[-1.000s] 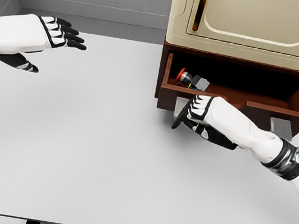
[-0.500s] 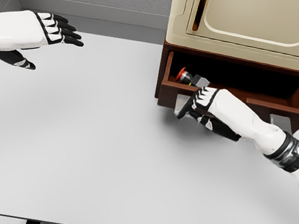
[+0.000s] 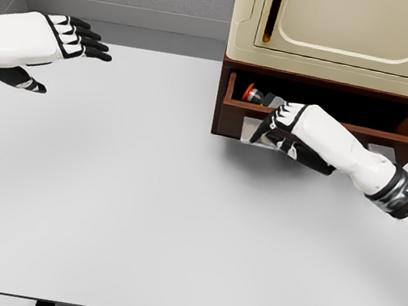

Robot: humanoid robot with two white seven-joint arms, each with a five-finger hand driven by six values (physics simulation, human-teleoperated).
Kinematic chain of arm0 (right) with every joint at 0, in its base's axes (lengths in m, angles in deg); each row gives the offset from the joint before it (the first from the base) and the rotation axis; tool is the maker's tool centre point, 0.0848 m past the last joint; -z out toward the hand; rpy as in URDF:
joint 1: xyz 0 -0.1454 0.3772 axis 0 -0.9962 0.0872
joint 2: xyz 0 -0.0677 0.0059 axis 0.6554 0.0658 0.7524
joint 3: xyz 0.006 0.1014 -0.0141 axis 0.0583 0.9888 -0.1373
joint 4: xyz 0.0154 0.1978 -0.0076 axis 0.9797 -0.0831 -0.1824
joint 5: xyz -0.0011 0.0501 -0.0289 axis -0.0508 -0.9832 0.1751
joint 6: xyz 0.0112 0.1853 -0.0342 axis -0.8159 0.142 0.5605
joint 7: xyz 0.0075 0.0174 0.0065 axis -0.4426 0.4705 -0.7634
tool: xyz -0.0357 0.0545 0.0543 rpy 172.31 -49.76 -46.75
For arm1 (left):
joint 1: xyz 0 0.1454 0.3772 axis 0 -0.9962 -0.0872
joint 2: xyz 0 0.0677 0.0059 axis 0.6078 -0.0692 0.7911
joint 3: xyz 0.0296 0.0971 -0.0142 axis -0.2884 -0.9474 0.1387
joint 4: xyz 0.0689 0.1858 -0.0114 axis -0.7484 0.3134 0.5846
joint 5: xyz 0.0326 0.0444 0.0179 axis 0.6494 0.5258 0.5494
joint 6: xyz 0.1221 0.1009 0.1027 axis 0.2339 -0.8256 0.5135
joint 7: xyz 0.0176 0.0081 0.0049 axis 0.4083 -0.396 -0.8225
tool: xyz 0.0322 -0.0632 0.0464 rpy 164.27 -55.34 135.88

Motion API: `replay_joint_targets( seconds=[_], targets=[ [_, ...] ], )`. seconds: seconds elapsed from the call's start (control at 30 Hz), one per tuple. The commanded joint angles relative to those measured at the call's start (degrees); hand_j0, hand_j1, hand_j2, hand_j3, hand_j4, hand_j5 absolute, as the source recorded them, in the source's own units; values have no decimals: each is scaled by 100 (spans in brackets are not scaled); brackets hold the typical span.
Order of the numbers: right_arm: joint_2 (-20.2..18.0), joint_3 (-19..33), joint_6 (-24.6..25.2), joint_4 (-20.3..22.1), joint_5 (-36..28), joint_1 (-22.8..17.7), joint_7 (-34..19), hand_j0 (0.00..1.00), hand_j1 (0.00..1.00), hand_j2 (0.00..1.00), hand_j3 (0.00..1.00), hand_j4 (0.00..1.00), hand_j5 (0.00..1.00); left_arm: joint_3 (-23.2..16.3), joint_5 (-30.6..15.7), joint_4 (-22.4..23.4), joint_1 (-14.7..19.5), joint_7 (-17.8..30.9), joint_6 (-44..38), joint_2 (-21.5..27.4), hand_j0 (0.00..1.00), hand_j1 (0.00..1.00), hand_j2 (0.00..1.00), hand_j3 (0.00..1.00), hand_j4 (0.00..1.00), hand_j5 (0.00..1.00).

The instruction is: Put the switch into the drawer with left arm, and close the drawer with right arm

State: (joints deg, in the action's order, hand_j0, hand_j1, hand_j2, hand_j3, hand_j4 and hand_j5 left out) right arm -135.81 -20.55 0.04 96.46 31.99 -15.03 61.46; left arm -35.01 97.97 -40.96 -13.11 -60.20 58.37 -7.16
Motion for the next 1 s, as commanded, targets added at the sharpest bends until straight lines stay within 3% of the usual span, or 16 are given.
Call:
replay_joint_targets(
  seconds=[0.0, 0.1, 0.2, 0.47, 0.83, 0.9, 0.97],
  targets=[
    [-65, 15, -3, 245, -49, 0, 1, 46, 46, 46, 46, 46, 46, 10, -35, 0, 0, -3, -10, 7, 100, 100, 100, 100, 100, 100],
    [-329, 208, -3, 702, -14, -62, 1, 46, 46, 46, 46, 46, 46, 10, -35, 0, 0, -3, -10, 7, 100, 100, 100, 100, 100, 100],
    [-320, 191, -3, 711, 4, -167, -8, 45, 45, 45, 45, 45, 45, 10, -17, 0, -62, -3, -10, 7, 100, 100, 100, 100, 100, 100],
    [-153, -3, -3, 711, 268, -518, -26, 45, 45, 45, 45, 45, 45, 10, 0, 0, -158, -3, -10, -2, 100, 100, 100, 100, 100, 100],
    [-259, -126, -3, 676, 382, -765, -17, 48, 48, 48, 48, 48, 48, 63, -9, 0, -167, -3, -10, 7, 100, 100, 100, 100, 100, 100],
    [-267, -100, -3, 536, 382, -738, -17, 50, 50, 50, 50, 50, 50, 63, -9, 0, -167, -3, -10, 7, 100, 100, 100, 100, 100, 100],
    [-144, -91, -3, 280, 426, -712, -8, 45, 45, 45, 45, 45, 45, 116, -17, 0, -167, -3, -10, 7, 100, 100, 100, 100, 100, 100]
  ],
)
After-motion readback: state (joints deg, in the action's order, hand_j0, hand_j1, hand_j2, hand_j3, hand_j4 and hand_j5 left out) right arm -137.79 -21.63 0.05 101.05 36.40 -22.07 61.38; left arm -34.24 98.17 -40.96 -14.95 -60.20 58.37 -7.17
